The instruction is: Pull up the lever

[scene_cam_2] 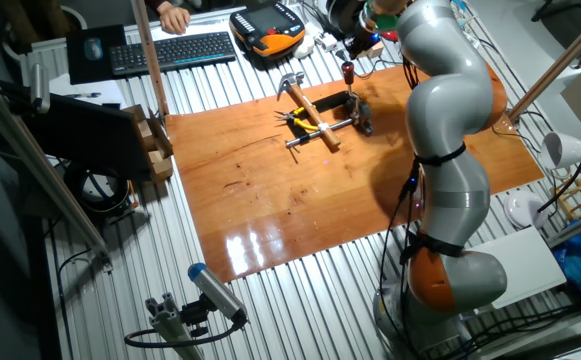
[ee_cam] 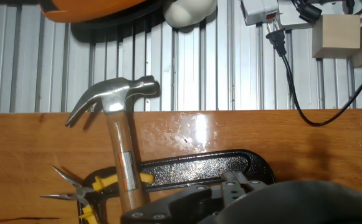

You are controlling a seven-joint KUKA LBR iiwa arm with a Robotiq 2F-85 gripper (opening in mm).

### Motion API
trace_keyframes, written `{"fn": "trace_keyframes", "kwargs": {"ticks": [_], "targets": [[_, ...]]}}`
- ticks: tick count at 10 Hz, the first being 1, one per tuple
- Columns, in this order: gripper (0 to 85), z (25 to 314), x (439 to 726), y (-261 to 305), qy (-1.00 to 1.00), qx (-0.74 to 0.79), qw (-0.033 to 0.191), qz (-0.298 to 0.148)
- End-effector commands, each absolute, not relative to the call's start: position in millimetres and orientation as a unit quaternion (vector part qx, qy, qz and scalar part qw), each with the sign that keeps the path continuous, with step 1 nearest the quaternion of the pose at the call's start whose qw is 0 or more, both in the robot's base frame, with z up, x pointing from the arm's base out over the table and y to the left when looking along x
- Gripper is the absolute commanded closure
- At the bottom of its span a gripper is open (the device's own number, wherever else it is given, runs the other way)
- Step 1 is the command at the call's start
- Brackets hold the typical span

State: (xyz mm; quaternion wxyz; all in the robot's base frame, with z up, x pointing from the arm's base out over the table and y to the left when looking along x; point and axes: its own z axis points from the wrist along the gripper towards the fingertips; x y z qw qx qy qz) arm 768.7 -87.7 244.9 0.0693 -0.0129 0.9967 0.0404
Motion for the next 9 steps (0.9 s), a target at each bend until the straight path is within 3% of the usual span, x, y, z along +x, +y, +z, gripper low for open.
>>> {"fn": "trace_keyframes", "kwargs": {"ticks": [1, 9], "targets": [[85.0, 244, 769, -87, 0.997, -0.013, 0.07, 0.04], [85.0, 242, 758, -71, 0.996, -0.011, 0.083, 0.032]]}}
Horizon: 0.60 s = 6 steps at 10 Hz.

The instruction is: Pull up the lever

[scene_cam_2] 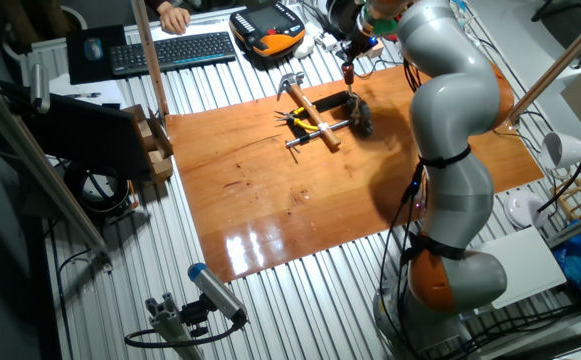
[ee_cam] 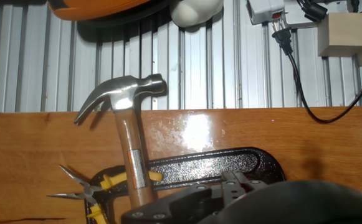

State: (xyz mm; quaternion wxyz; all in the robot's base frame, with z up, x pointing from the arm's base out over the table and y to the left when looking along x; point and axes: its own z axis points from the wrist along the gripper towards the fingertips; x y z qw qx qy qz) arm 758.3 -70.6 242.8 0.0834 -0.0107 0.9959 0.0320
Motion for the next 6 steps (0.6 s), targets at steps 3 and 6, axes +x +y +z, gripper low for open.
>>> {"fn": "trace_keyframes", "kwargs": {"ticks": [3, 6], "targets": [[85.0, 246.1, 756.4, -70.8, 0.996, -0.017, 0.081, 0.032], [85.0, 247.3, 755.4, -71.2, 0.996, -0.021, 0.078, 0.031]]}}
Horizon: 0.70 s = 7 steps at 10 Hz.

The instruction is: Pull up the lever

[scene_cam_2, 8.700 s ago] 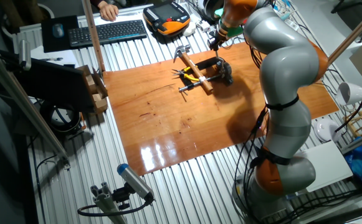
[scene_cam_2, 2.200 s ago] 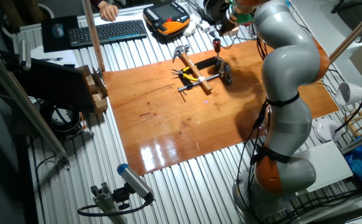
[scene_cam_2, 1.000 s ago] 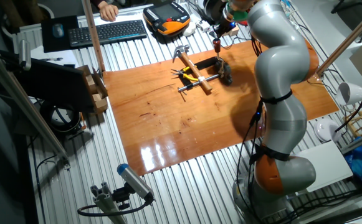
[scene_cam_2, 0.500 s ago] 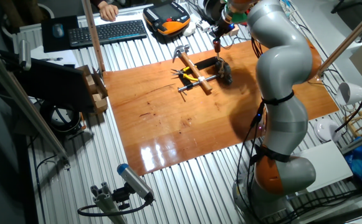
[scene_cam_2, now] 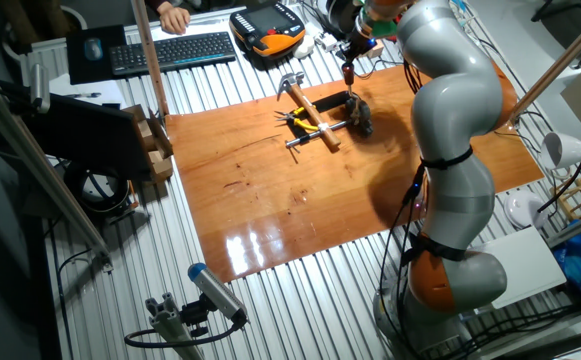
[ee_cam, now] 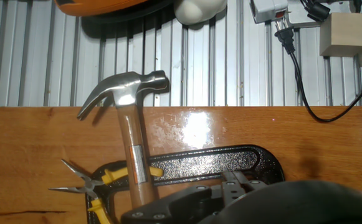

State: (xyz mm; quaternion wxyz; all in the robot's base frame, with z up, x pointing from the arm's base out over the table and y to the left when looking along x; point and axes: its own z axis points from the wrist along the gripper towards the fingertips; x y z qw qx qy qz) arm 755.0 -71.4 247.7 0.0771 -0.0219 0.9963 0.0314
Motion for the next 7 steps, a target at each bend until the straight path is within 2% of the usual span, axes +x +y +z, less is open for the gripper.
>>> {"fn": "trace_keyframes", "kwargs": {"ticks": [1, 7], "targets": [[85.0, 248.8, 754.3, -71.5, 0.996, -0.023, 0.075, 0.033], [85.0, 256.6, 745.0, -67.8, 0.997, -0.024, 0.067, 0.032]]}}
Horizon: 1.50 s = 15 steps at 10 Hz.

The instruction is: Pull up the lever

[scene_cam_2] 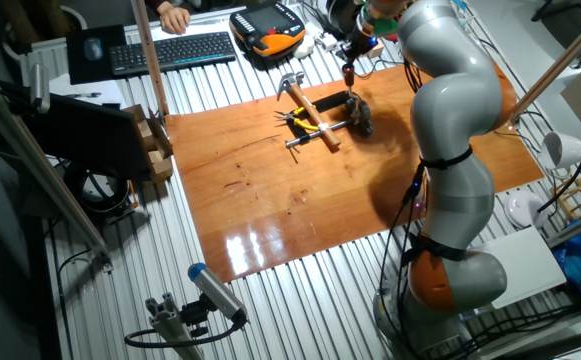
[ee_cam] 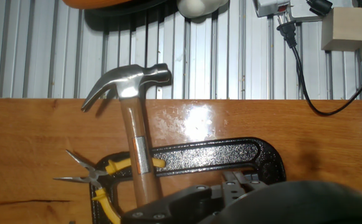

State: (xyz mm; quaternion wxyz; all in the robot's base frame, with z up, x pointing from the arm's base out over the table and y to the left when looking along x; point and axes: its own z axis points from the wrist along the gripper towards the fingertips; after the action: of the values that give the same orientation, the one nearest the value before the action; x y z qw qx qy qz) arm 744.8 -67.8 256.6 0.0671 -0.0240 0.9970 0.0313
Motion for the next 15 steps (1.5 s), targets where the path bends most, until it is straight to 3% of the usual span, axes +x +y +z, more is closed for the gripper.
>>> {"fn": "trace_keyframes", "kwargs": {"ticks": [1, 15], "targets": [[85.0, 256, 743, -66, 0.997, -0.024, 0.067, 0.031], [85.0, 251, 724, -61, 0.997, -0.034, 0.063, 0.032]]}}
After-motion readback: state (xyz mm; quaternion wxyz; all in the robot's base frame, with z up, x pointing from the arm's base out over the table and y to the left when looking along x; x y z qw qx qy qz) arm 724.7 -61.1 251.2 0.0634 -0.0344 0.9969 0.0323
